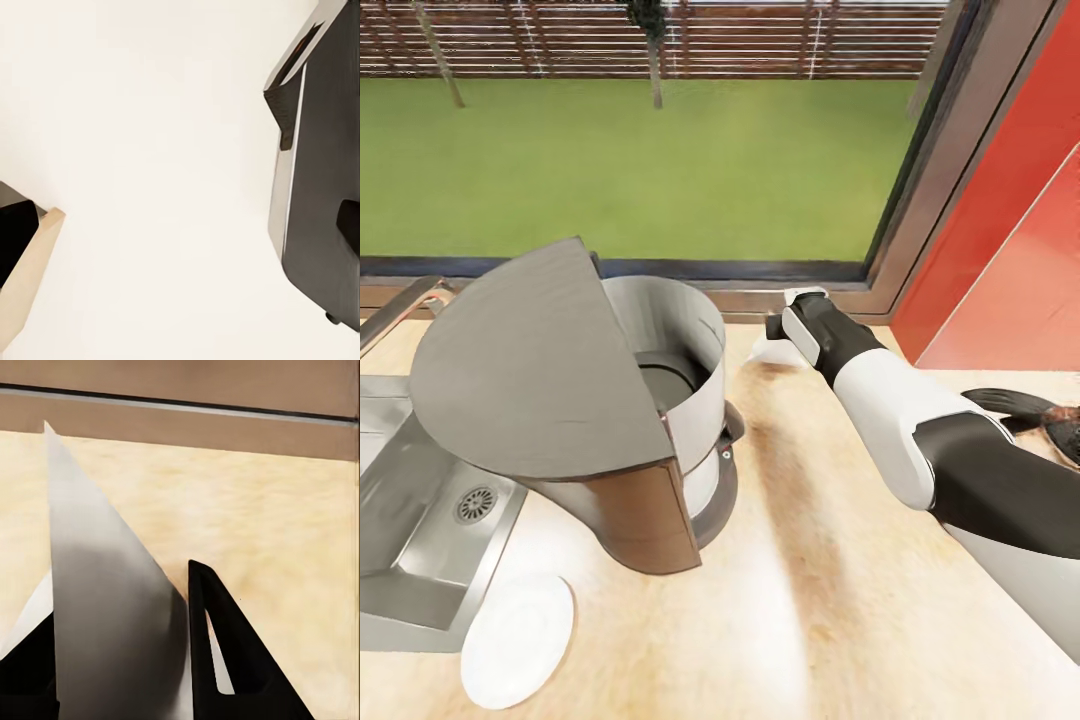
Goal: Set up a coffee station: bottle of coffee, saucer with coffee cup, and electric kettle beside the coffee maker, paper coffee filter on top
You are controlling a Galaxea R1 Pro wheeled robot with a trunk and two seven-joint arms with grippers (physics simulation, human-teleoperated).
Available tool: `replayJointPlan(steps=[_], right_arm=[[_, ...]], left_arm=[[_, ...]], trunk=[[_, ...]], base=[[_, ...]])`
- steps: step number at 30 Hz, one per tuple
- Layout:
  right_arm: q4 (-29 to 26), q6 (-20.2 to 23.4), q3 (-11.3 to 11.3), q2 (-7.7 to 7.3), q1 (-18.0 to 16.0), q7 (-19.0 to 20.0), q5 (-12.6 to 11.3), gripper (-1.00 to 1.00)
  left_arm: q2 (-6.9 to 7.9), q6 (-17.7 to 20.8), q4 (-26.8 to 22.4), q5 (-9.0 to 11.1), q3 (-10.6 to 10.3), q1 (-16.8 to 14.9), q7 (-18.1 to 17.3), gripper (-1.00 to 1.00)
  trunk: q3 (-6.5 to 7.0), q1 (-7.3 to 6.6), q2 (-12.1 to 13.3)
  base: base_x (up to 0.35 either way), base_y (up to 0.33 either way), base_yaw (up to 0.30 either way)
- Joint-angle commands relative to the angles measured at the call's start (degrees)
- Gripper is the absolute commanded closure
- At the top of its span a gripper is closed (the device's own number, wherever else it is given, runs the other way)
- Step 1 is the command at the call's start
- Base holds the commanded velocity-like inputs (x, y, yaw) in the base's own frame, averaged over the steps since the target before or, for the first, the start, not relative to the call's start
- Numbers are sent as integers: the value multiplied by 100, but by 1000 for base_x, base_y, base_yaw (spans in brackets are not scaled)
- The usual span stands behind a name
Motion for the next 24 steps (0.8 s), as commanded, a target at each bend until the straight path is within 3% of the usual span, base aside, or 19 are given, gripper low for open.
replayJointPlan(steps=[1,10,24], right_arm=[[-3,17,41,0,-4,-53,-72,100],[-3,146,39,0,-4,-52,-72,100],[-3,154,33,0,-4,-53,-66,100]], left_arm=[[-1,-15,-6,-45,48,3,7,-100],[8,-10,1,-36,54,3,6,-100],[5,-5,-5,-38,52,3,4,-100]], trunk=[[2,3,-8],[57,3,-8],[156,3,-8]], base=[[0,0,-88],[-155,119,-61],[27,-17,115]])
